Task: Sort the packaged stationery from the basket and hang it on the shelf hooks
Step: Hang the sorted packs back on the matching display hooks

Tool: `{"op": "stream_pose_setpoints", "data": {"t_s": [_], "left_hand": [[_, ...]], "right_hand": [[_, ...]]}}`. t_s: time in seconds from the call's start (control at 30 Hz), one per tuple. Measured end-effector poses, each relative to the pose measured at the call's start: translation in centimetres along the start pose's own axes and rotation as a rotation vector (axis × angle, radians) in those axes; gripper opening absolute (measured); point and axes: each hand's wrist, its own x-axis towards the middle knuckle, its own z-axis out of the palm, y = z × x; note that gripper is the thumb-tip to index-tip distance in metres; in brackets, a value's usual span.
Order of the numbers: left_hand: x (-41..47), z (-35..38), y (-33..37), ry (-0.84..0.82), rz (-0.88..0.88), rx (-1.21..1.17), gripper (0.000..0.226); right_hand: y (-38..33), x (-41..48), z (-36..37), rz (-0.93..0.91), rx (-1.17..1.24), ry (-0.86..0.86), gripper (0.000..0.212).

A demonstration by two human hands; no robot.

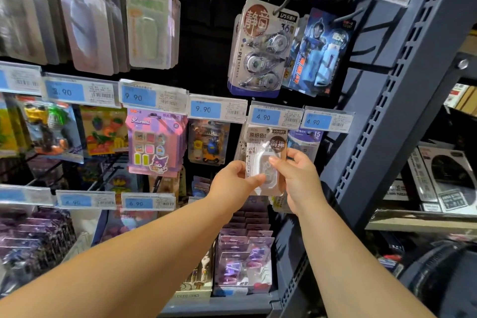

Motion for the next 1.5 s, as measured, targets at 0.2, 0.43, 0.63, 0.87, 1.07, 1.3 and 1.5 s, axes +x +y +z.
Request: {"op": "stream_pose_setpoints", "data": {"t_s": [0.2, 0.43, 0.63, 0.87, 1.07, 1.3, 1.5], "left_hand": [[0.5, -0.1, 0.5, -0.007, 0.002, 0.064, 0.063], [0.3, -1.0, 1.3, 0.107, 0.044, 0.277, 0.041], [-0.5, -2.1, 1.0, 0.106, 0.129, 0.348, 0.03], [-2.7, -6.8, 0.2, 0.012, 0.161, 0.445, 0.03], [-6.1, -17.5, -2.5, -0.102, 0.116, 0.725, 0.023], [-11.8, -31.0, -11.7, -0.203, -0.197, 1.035, 0.026], [-17.2, -38.9, -22.3, -0.286, -0.473, 1.035, 0.028]], "right_hand": [[0.0, 0.4, 0.4, 0.004, 0.0, 0.062, 0.02], [0.7, 0.7, 1.5, -0.039, -0.264, 0.252, 0.035], [1.4, -0.1, 1.8, -0.19, -0.549, 0.389, 0.029], [2.2, -2.3, 6.3, -0.495, -0.584, 0.152, 0.031], [3.3, -5.9, 14.4, -0.538, -0.53, -0.24, 0.029], [10.5, -11.0, 24.5, -0.242, -0.717, -0.848, 0.029], [20.2, -17.2, 30.2, 0.117, -1.087, -1.19, 0.029]]}}
